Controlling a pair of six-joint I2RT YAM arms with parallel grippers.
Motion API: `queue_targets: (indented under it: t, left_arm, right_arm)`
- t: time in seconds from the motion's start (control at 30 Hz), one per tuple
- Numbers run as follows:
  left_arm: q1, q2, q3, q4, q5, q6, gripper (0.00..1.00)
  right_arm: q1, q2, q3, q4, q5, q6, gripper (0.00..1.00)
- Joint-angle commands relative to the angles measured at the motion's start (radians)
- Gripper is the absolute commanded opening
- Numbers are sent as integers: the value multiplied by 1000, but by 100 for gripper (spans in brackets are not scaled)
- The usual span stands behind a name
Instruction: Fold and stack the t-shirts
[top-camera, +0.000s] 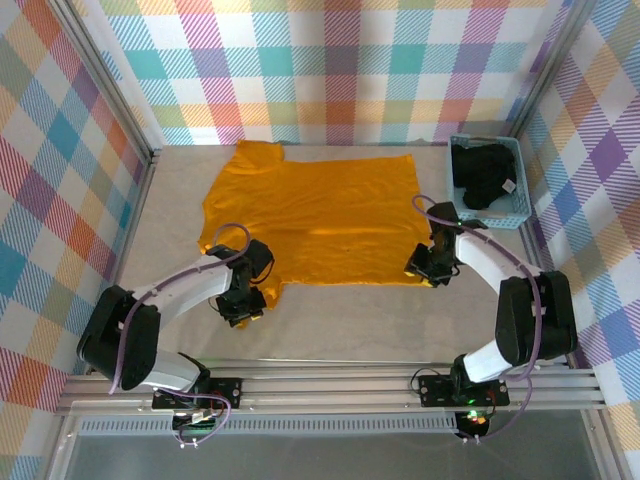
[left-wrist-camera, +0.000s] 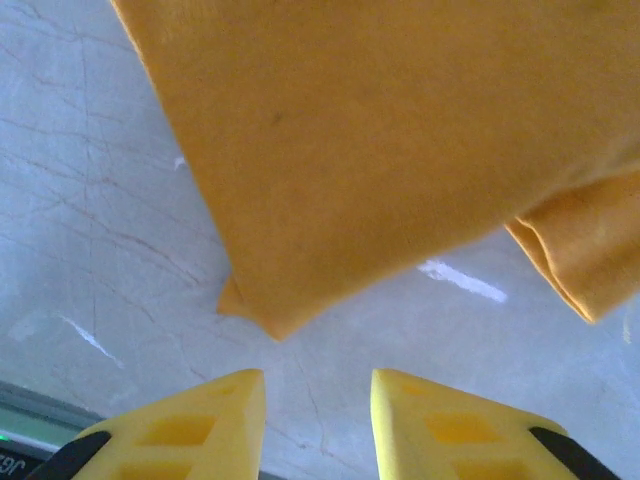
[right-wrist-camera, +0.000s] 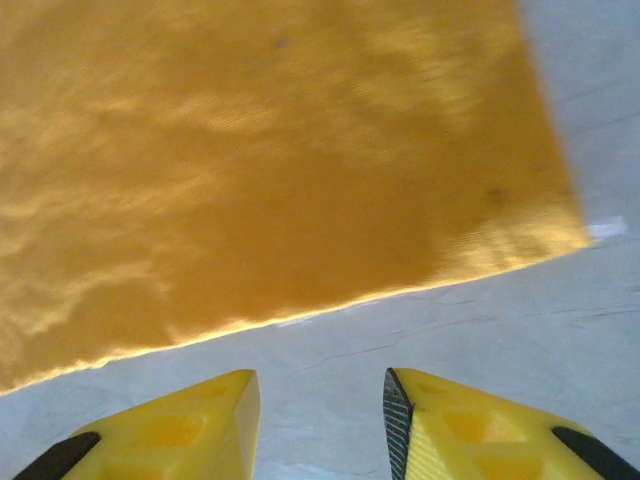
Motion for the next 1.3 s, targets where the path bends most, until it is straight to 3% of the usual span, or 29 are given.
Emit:
queue_targets:
  t: [0.0,0.13,0.47,0.6,0.8,0.97,1.13,1.27]
  left_arm:
    - [-5,3,-28,1,-61,15,38]
    - [-6,-40,-73,21,-75,23,48]
    - [-2,28,-90,92,-81,50,44]
    - [6,36,-89,148,-84,69,34]
    - [12,45,-78,162,-105,82,2]
    - [17,-41,-57,88,-125,70,0]
    - [26,-126,-72,34,-111,30,0]
    - [49,-196,-102,20,-83,-1,0]
  right_arm:
    - [-54,-42,-21,3,38,9,40]
    - [-100,-26,-31,6,36,1,42]
    - [-118,46,-31,24,57,-13,40]
    - [-117,58,-39,42,58,-20,38]
    - [-119,68,-62,66,57,-9,26]
    - [-118,81,-57,60,73,7,22]
    - [-118,41,-61,26,86,7,35]
    - [-120,44,-91,70,80,-3,35]
